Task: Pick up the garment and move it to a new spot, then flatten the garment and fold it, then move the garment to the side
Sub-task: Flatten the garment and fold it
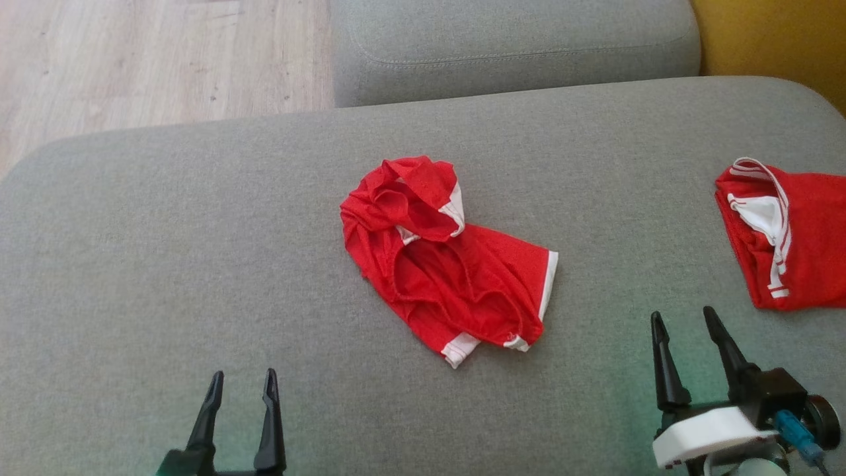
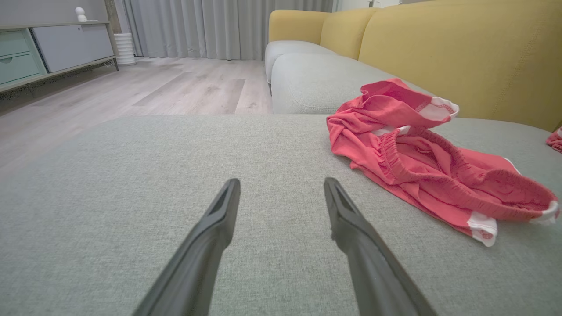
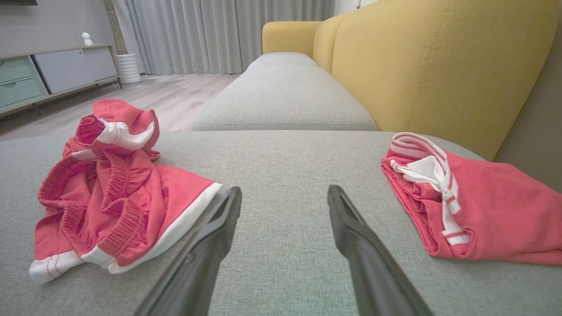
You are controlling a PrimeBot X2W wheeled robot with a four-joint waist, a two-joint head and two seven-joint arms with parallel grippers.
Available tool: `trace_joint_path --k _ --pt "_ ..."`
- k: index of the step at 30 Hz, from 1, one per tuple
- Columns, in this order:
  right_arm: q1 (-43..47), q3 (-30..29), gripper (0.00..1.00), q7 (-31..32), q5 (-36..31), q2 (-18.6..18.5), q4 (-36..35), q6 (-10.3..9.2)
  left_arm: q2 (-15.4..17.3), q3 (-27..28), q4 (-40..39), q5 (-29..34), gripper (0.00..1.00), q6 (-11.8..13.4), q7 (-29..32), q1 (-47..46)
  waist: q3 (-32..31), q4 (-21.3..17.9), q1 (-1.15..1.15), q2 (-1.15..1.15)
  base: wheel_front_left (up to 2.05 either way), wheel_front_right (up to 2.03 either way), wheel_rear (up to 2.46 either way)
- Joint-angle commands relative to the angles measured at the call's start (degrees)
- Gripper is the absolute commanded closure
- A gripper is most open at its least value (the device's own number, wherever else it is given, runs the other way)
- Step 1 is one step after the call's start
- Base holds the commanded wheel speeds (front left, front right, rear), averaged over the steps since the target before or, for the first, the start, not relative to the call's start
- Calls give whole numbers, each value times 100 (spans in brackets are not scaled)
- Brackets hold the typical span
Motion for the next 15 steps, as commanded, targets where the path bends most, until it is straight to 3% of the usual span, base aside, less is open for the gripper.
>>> trace_joint_path --k 1,8,15 --pt "-89 160 0 -62 -44 -30 -137 40 -42 297 -98 114 0 -74 -55 -180 -12 6 1 0 0 0 0" --pt "-126 230 0 -62 -54 -30 -89 40 -276 603 -82 516 0 -466 -55 -257 -3 -90 1 0 0 0 0" --pt "-262 351 0 -62 -46 -30 -102 40 -624 -65 -19 892 0 -1039 -55 -1034 115 -372 1 0 0 0 0"
